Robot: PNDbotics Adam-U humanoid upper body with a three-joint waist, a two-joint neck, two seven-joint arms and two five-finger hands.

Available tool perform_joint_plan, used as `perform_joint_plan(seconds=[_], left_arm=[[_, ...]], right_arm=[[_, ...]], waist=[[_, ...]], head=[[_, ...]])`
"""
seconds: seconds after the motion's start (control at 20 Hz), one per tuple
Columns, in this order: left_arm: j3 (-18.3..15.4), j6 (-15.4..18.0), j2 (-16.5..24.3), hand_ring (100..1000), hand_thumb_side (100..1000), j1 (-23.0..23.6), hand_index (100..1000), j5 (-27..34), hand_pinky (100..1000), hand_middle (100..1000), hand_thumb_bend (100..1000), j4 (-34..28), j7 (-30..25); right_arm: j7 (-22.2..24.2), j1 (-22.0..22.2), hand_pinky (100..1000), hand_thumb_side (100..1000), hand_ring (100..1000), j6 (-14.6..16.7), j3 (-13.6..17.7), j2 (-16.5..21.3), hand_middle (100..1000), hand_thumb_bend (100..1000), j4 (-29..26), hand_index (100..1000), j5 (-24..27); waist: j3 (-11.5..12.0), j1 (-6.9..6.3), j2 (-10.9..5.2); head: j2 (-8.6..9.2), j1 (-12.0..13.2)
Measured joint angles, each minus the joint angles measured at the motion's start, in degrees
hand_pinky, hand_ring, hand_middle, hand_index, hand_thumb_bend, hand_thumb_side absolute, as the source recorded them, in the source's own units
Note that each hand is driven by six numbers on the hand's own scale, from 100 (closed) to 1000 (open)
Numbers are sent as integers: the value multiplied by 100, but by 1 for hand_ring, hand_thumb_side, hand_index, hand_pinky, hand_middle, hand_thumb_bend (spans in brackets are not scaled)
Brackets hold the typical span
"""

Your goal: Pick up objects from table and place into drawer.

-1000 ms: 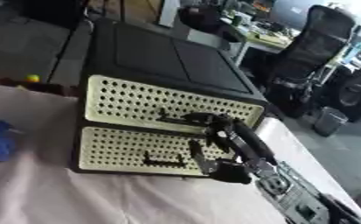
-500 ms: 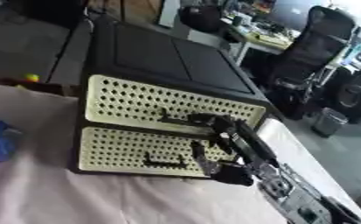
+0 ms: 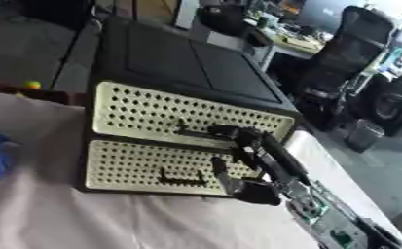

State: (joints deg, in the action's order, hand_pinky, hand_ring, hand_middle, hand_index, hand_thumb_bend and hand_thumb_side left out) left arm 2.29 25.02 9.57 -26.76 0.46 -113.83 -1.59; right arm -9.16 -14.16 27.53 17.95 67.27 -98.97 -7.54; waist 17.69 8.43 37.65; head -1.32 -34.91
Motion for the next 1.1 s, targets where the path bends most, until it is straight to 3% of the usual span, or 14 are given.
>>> perform_joint_plan(seconds=[0.25,0.3,0.45,0.6,1.1], left_arm=[[0,-9,0,522,1000,0,861,-2,558,651,170,0,-3],[0,-10,0,522,1000,0,861,-2,558,647,168,0,-2],[-1,-6,0,521,1000,0,861,-5,559,646,167,0,10],[-1,-12,0,520,1000,0,861,-20,559,645,167,0,30],[-1,-41,0,519,1000,1,861,-44,560,643,168,0,59]], right_arm=[[12,1,370,291,100,-63,21,-1,100,100,-11,678,-75],[25,2,376,296,100,-85,30,-1,100,100,-8,723,-113],[109,4,378,295,100,-132,73,0,100,100,36,742,-244],[205,-9,372,278,100,-130,110,1,100,100,76,636,-370],[144,-43,361,283,100,-160,131,-13,100,100,85,519,-407]], waist=[[1,24,9],[8,36,9],[39,76,9],[38,83,19],[12,100,56]], head=[[35,0],[59,0],[170,-5],[203,-14],[202,-47]])
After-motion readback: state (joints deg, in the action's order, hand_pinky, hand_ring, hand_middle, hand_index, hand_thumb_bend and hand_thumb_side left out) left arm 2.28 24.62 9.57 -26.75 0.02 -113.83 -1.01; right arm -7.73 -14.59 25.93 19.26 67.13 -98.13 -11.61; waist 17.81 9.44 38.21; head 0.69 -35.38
